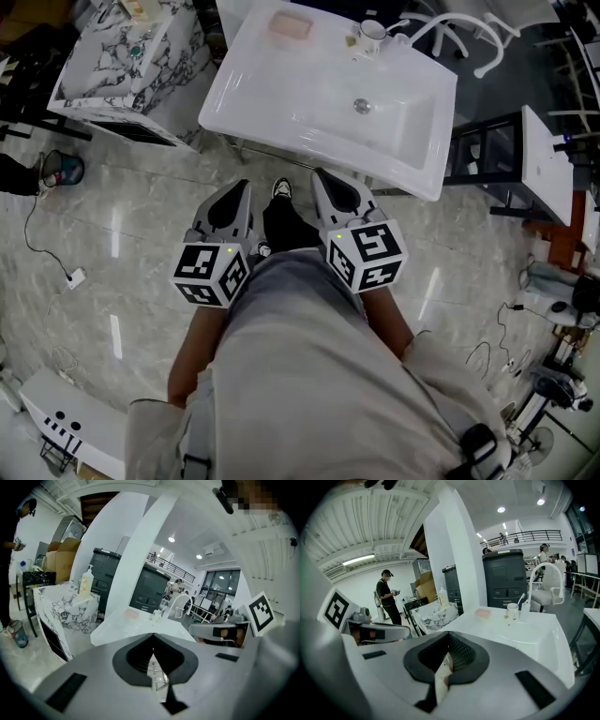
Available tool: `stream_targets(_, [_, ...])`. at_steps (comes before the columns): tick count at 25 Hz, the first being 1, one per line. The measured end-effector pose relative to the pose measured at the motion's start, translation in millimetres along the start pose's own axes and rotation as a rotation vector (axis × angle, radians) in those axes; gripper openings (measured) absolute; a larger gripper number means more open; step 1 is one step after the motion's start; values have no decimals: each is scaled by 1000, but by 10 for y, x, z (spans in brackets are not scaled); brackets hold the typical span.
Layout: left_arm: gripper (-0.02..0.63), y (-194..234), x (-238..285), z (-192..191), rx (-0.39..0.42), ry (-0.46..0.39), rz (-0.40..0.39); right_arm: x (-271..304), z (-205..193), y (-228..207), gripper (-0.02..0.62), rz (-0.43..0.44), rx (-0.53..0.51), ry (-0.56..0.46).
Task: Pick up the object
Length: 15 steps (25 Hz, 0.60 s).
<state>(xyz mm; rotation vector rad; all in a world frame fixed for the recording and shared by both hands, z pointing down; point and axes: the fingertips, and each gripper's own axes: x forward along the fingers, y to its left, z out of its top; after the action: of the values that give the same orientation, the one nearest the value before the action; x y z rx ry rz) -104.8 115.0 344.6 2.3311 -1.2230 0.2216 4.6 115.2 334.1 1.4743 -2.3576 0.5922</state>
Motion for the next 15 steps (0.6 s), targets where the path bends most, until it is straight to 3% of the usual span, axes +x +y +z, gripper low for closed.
stream_targets(15, [5,321,1021,567,9,34,-8,844,526,-677,11,14,21,6])
